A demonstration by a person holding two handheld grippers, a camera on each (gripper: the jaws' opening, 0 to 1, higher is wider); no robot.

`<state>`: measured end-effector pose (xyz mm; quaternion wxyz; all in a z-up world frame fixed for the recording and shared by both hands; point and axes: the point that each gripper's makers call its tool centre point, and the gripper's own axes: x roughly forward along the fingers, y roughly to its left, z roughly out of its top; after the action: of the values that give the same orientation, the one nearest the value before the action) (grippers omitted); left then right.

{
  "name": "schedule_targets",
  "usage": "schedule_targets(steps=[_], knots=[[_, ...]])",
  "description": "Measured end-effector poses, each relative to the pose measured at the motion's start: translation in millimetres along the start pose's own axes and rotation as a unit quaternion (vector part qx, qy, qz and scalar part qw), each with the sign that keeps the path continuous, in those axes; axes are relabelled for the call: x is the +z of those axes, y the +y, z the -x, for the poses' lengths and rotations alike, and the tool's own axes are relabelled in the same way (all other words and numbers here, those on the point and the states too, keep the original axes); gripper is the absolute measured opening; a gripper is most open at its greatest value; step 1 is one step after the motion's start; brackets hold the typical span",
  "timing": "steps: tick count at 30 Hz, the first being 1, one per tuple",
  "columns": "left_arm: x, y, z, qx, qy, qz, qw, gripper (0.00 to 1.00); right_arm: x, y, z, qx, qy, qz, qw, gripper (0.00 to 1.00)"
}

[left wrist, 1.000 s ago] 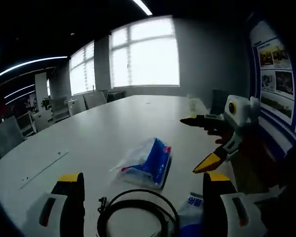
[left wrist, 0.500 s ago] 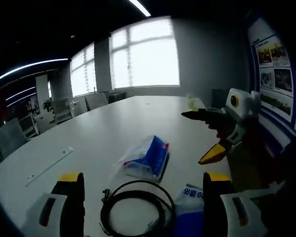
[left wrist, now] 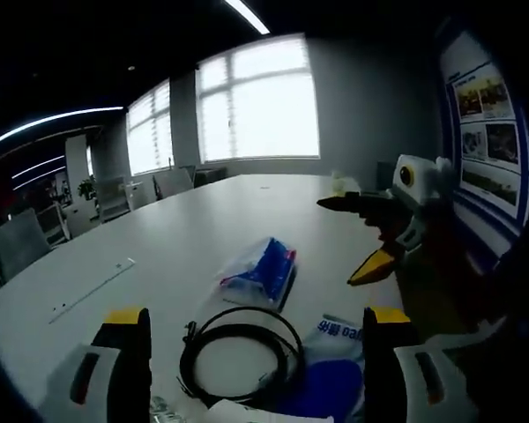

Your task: Arrange the tabletop items into an orderly group along one side of the table until the central work area is clear of visible clutter.

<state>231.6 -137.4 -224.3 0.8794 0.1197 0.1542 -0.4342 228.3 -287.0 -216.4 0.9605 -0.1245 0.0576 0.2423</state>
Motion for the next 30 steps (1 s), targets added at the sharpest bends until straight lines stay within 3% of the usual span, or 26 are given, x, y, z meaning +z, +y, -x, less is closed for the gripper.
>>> schedule_targets(steps=[30], knots=[[-12.2, 4.1, 36.8, 0.010, -0.033, 0.028, 0.9990, 1.00, 5.4, 25.9, 9.1, 0.039, -0.004, -0.001, 0.9992, 1.00]])
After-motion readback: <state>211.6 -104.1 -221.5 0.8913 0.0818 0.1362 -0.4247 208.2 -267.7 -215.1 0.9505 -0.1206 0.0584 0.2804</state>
